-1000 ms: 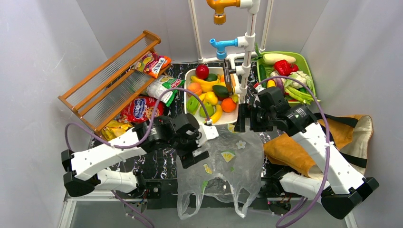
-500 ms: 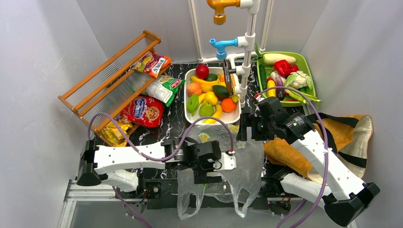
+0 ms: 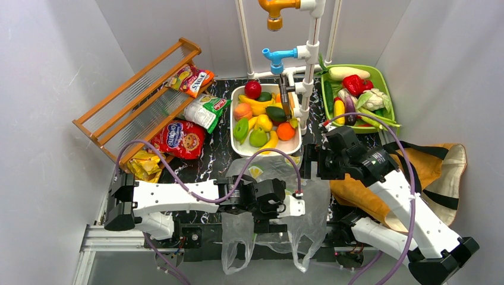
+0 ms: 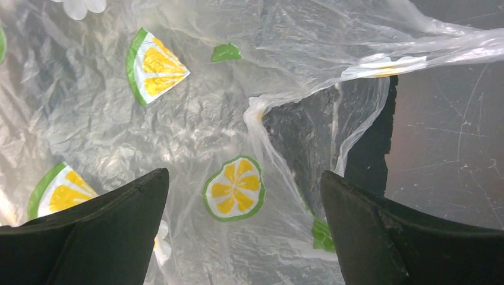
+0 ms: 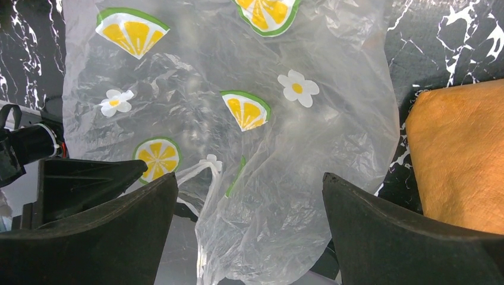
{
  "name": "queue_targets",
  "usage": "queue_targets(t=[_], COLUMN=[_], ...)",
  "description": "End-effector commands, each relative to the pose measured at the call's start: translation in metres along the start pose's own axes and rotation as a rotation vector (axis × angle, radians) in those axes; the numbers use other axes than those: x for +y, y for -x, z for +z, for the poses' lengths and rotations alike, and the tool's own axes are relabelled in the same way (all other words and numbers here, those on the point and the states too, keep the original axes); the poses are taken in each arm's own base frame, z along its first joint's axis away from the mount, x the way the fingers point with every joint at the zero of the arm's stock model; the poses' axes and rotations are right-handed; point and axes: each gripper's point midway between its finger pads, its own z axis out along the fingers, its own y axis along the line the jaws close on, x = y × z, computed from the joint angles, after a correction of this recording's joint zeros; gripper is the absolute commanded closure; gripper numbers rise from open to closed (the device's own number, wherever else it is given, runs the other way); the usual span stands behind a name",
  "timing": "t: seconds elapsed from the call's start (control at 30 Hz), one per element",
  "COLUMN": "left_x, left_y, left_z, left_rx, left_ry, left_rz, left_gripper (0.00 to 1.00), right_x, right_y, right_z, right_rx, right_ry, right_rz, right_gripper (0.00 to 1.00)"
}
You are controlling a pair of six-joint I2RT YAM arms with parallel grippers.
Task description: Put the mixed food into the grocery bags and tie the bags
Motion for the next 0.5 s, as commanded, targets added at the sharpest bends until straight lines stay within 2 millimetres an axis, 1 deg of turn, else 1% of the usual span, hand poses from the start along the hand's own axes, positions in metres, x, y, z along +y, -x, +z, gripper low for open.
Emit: queue_targets(t=[0.0,0.1,0.23,0.37,0.47], left_x=[-0.015,-0.020,-0.005,0.012,0.016], left_y=[-0.009,-0.018,-0.033,-0.034,-0.037], left_z=[0.013,0.021,0.032,0.037,0.039], left_rx=[0.027,0.066,0.155,0.191,0.212], left_ry=[-0.073,-0.066,0.060,0.144,0.151], left_rz=[0.009,0.017,0.118,0.181,0.210], left_gripper=[0.00,0.00,0.01,0.00,0.00], right_x=[-0.002,-0.003,-0.004,-0.004,-0.004], right_y=[-0.002,-0.007,-0.010,-0.011,-0.009], right_z=[0.001,0.004,0.005,0.005,0.003], right_rx=[-0.011,0.004,0.008,0.009,0.003], right_ry=[-0.002,-0.001,0.003,0.004,0.003], right_rz=[0.026,0.031,0.040,0.042,0.043], right_gripper=[0.02,0.02,0.02,0.02,0.02])
